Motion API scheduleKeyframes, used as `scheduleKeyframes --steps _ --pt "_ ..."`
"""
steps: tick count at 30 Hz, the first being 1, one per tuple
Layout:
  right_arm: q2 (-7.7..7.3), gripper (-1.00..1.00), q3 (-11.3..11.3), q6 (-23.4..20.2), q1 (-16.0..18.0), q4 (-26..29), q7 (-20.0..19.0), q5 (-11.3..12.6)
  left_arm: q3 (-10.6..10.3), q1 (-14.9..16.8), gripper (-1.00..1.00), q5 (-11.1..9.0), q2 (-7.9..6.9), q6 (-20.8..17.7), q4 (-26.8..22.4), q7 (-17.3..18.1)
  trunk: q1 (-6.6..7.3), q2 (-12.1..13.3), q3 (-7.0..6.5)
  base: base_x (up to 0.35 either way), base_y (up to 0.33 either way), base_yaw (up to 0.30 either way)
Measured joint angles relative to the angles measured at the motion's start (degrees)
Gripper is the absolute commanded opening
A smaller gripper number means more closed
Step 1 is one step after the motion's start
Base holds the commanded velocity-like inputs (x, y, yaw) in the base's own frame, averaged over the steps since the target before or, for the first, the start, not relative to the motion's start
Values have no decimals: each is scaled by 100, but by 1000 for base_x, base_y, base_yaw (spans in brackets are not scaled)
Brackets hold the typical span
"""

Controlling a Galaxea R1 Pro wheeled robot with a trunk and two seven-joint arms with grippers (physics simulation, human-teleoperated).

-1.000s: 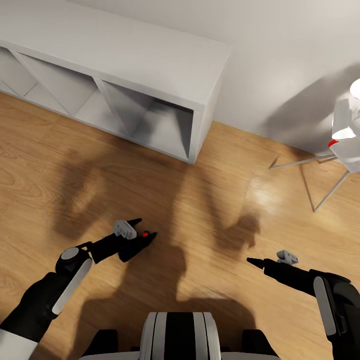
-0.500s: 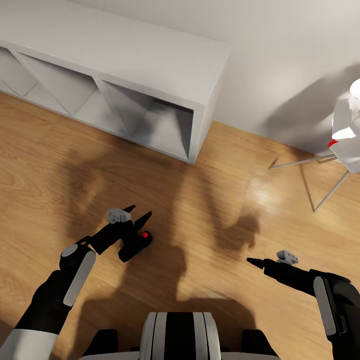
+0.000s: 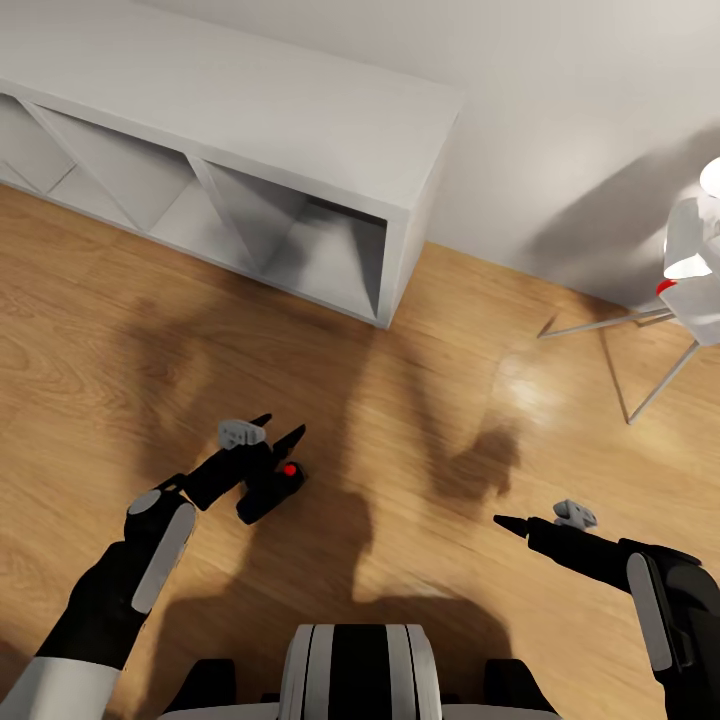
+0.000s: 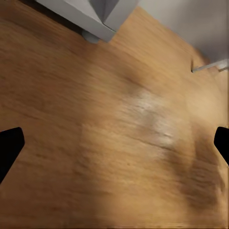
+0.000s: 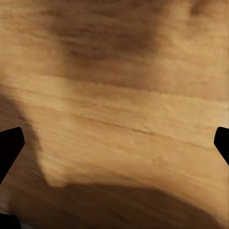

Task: Attach the digital camera to the camera tripod in the bedroom.

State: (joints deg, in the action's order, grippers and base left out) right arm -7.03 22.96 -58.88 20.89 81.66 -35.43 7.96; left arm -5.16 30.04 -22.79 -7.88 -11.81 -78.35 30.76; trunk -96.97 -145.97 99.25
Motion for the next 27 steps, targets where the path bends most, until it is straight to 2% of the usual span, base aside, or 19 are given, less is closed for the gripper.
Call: scheduleKeyframes --steps 2,4,8,11,12,14,15,21,26,27 --pt "0 100 0 4 0 -2 5 -6 -11 0 100 -1 -251 -64 -80 12 0 0 0 0 0 0" --pt "0 100 0 6 0 -2 7 -4 -24 0 100 1 -365 -135 -113 15 0 0 0 0 0 0" --pt "0 100 0 12 0 -3 8 -1 -196 -1 100 164 -448 -412 -139 -16 0 0 0 0 0 0" --pt "0 100 0 12 0 -2 8 -4 -324 -1 100 461 -481 -587 -153 -15 0 0 0 0 0 0" --pt "0 100 0 13 0 -2 8 -6 -372 -1 100 691 -497 -666 -173 -8 0 0 0 0 0 0" --pt "-2 100 -2 17 0 -2 11 -7 -403 -1 100 917 -508 -724 -206 -3 0 0 0 0 0 0" --pt "-4 100 -6 68 0 -3 13 -36 -440 -1 100 1306 -528 -794 -271 5 0 0 0 0 0 0" --pt "5 100 -8 193 0 -3 9 -355 -478 -1 100 1670 -603 -832 -299 5 0 0 0 0 0 0" --pt "7 100 -10 253 0 -3 15 -454 -493 -1 100 2003 -667 -843 -283 -2 0 0 0 0 0 0" --pt "8 100 -11 266 0 -3 18 -473 -496 -1 100 2150 -702 -849 -278 -3 0 0 0 0 0 0"
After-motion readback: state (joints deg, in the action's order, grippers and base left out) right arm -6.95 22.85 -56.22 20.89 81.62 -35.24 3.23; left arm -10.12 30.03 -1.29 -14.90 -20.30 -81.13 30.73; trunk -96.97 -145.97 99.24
